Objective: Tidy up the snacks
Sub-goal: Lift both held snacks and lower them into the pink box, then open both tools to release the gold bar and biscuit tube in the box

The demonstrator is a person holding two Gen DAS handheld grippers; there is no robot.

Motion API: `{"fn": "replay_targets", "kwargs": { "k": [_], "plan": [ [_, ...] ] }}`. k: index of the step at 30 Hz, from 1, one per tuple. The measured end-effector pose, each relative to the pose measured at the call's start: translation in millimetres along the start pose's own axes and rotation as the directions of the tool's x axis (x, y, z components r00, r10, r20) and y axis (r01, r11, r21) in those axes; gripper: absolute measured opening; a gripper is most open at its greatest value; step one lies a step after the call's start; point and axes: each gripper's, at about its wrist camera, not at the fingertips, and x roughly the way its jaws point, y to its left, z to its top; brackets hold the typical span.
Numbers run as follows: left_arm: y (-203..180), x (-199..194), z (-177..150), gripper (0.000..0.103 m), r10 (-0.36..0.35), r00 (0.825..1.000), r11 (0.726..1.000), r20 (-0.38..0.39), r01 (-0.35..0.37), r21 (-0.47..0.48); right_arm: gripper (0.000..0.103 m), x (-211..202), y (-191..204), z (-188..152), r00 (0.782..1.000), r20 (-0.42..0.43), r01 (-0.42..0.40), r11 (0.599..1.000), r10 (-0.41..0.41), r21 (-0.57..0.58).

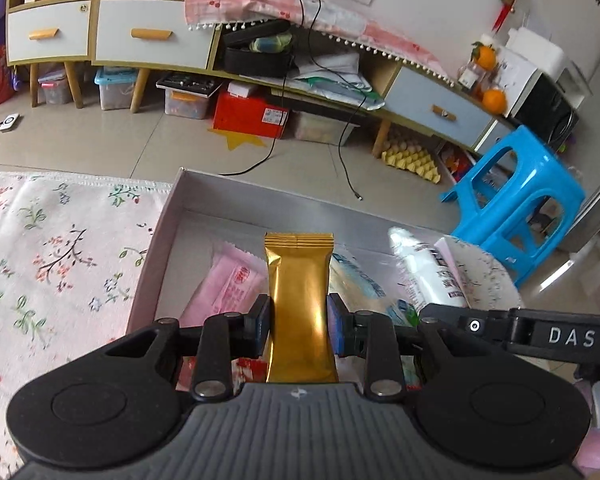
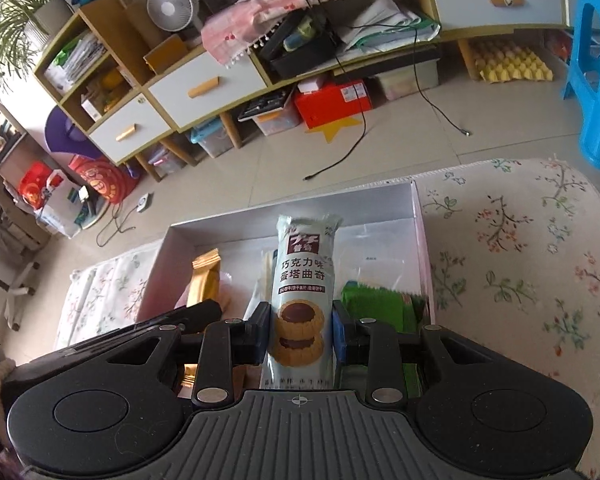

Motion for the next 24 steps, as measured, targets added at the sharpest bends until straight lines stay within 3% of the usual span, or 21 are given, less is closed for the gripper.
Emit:
{"fn": "replay_targets", "kwargs": {
  "k": [20, 24],
  "plan": [
    [-5, 13, 6, 0.028, 0.016, 1.0, 0.999, -0.009, -0.016, 0.043, 0.031, 16, -2, 10, 1.0, 0.017, 0.002, 1.0, -0.002, -0.016],
    [-7, 12, 6, 0.038, 0.023, 1.0, 0.998, -0.006, -0.023, 0.059, 0.037, 13, 1, 10, 0.999, 0.032, -0.003, 0.999, 0.004, -0.034]
  ]
}}
